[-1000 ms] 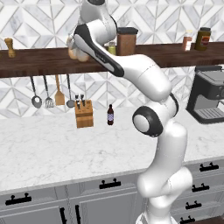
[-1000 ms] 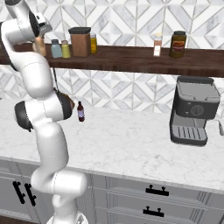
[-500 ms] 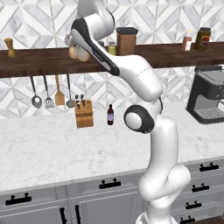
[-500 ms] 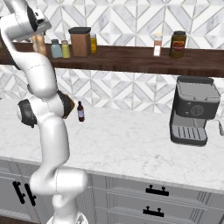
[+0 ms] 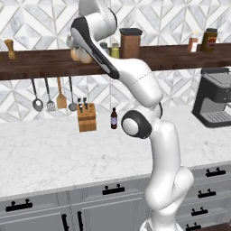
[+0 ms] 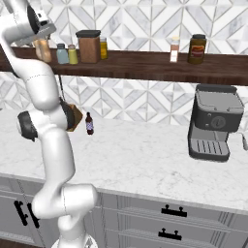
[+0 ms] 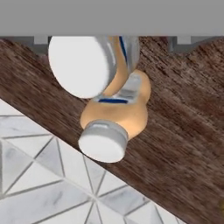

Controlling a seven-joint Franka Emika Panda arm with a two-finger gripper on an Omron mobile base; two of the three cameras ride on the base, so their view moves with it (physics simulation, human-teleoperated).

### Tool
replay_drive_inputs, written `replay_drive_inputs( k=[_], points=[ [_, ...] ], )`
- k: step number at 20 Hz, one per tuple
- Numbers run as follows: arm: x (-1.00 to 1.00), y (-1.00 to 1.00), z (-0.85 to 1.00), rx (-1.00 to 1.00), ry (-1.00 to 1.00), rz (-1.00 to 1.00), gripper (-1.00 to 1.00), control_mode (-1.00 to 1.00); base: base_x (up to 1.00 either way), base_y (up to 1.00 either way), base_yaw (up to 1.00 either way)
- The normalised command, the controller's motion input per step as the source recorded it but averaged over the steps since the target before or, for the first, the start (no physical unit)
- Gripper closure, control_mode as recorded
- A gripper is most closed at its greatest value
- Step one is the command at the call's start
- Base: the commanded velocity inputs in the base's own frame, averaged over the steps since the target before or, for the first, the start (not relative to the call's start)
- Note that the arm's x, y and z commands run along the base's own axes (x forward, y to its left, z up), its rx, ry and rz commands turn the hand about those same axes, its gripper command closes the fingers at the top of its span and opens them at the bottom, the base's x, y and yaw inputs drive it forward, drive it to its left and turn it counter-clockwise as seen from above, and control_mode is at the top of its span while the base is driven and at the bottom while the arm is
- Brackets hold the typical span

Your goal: Put the shaker and condiment bottle from the counter next to their counterparts in the cabinet.

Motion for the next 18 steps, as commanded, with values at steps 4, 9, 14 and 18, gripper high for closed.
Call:
replay_drive_inputs(
  k=[4, 9, 14, 18],
  points=[
    [-0.64, -0.48, -0.43, 0.01, -0.07, 0.00, -1.00, -1.00, 0.00, 0.00, 0.00],
    [-0.62, -0.59, -0.30, 0.02, -0.17, 0.03, -1.00, -1.00, 0.00, 0.00, 0.00],
    [-0.59, -0.48, -0.18, 0.03, -0.17, 0.05, -1.00, -1.00, 0.00, 0.00, 0.00],
    [-0.83, -0.53, -0.38, 0.06, -0.13, 0.11, -1.00, -1.00, 0.00, 0.00, 0.00]
  ],
)
